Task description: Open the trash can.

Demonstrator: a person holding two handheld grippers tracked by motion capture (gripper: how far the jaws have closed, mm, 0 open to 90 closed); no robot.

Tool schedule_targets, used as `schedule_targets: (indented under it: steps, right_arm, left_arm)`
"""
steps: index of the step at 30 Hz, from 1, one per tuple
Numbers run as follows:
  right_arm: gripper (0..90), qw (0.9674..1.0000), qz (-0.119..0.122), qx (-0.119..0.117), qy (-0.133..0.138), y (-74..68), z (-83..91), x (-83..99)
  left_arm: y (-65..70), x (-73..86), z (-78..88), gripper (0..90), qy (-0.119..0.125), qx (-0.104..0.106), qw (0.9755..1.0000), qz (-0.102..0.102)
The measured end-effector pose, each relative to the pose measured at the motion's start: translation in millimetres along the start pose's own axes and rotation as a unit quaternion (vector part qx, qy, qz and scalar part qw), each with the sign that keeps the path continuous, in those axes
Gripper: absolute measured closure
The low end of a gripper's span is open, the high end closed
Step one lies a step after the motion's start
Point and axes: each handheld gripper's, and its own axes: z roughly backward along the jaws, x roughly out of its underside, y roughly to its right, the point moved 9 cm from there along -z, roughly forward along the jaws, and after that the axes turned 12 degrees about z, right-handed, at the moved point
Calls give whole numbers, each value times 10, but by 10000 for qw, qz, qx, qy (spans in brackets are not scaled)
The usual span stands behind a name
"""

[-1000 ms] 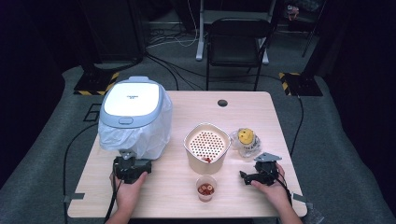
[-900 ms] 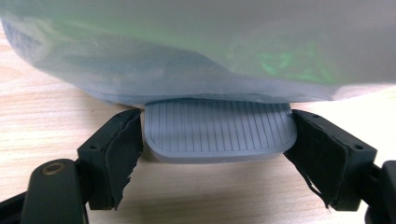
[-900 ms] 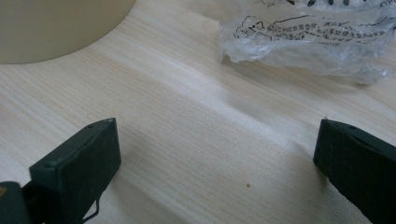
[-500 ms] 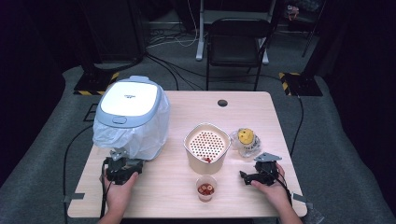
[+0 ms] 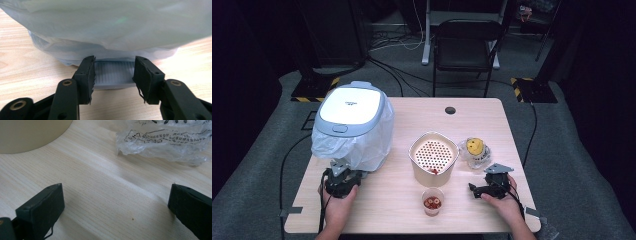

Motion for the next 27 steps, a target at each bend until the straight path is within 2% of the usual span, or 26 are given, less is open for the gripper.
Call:
schedule_targets:
  steps: [4, 5, 6, 7, 8, 10, 12, 13, 14, 15, 16, 17, 19, 20, 21, 27]
  right_arm:
    - [1, 10000, 2, -2, 0, 0, 0, 0]
    - [1, 10000, 2, -2, 0, 0, 0, 0]
    - [1, 10000, 2, -1, 0, 0, 0, 0]
    - [1, 10000, 5, -1, 0, 0, 0, 0]
    - [1, 10000, 5, -1, 1, 0, 0, 0]
    - [1, 10000, 6, -1, 0, 0, 0, 0]
    - [1, 10000, 2, -1, 0, 0, 0, 0]
    - [1, 10000, 3, 0, 1, 0, 0, 0]
    - [1, 10000, 3, 0, 1, 0, 0, 0]
    - [1, 10000, 6, -1, 0, 0, 0, 0]
    - [1, 10000, 3, -1, 0, 0, 0, 0]
    - [1, 10000, 3, -1, 0, 0, 0, 0]
    - [1, 10000, 5, -1, 0, 0, 0, 0]
    - [1, 10000, 5, -1, 0, 0, 0, 0]
    - [1, 10000, 4, 0, -1, 0, 0, 0]
    - [0, 10000, 3, -1, 0, 0, 0, 0]
  left_arm:
    - [-41, -12, -1, 431, 4, -146, 9999, 28]
    - [-41, -12, -1, 340, 4, -146, 9999, 28]
    - [-30, 9, -17, 340, -51, -62, 9999, 109]
    - [-42, 11, -19, 299, -36, -19, 9999, 166]
    - [-61, 17, -30, 297, -73, 88, 9995, 302]
    - [-94, 7, -30, 298, -28, 34, 9995, 313]
    - [-49, 11, -30, 343, 45, 79, 9996, 265]
    - [-36, 3, -25, 345, 124, -32, 9998, 145]
    - [-36, 3, -25, 346, 124, -32, 9998, 145]
    - [-24, 0, -16, 346, 161, -152, 9997, -39]
    - [12, -11, -10, 523, 272, -168, 9994, -142]
    - [17, 4, -6, 522, 177, -165, 9996, -141]
    - [14, -2, -18, 532, 223, -160, 9996, -98]
    - [34, -4, -33, 541, 249, -50, 9996, 113]
    - [14, 15, -24, 542, 112, -94, 9999, -7]
    - [9, 34, -43, 541, 152, -26, 9999, -28]
